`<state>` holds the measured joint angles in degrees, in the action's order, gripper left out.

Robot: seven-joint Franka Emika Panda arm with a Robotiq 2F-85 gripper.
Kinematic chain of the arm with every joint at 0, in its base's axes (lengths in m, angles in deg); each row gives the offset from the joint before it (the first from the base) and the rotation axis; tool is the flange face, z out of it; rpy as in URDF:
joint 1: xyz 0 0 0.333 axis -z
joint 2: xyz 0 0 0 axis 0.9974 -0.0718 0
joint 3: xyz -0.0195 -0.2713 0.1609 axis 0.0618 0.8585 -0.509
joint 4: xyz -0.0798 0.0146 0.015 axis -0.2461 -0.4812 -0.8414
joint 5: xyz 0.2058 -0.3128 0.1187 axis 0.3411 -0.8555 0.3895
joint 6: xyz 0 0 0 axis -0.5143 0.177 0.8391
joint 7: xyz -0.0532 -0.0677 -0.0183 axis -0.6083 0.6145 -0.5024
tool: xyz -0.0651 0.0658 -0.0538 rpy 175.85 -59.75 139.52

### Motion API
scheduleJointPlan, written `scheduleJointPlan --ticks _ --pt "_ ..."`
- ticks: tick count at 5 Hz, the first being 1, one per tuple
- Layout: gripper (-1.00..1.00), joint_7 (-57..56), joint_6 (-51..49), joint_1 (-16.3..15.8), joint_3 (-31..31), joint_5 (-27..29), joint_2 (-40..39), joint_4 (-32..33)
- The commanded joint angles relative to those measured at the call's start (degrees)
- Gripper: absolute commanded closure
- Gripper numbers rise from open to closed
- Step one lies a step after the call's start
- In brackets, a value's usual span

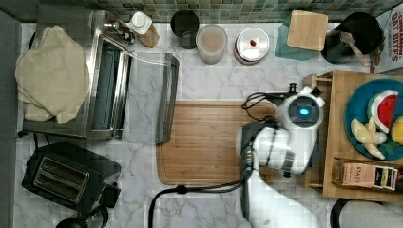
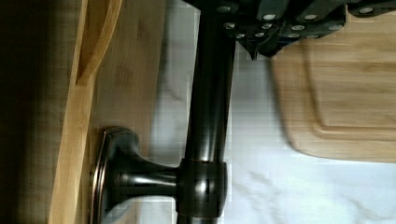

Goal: Close the drawer.

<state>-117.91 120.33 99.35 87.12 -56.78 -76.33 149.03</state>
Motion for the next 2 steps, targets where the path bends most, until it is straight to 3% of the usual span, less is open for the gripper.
scheduleJointPlan --ticks 1,2 --pt "1.00 -11.0 0.5 12.2 8.7 -0.3 -2.7 -9.6" --pt "1.00 -11.0 0.5 12.0 8.9 -0.2 -2.7 -9.5"
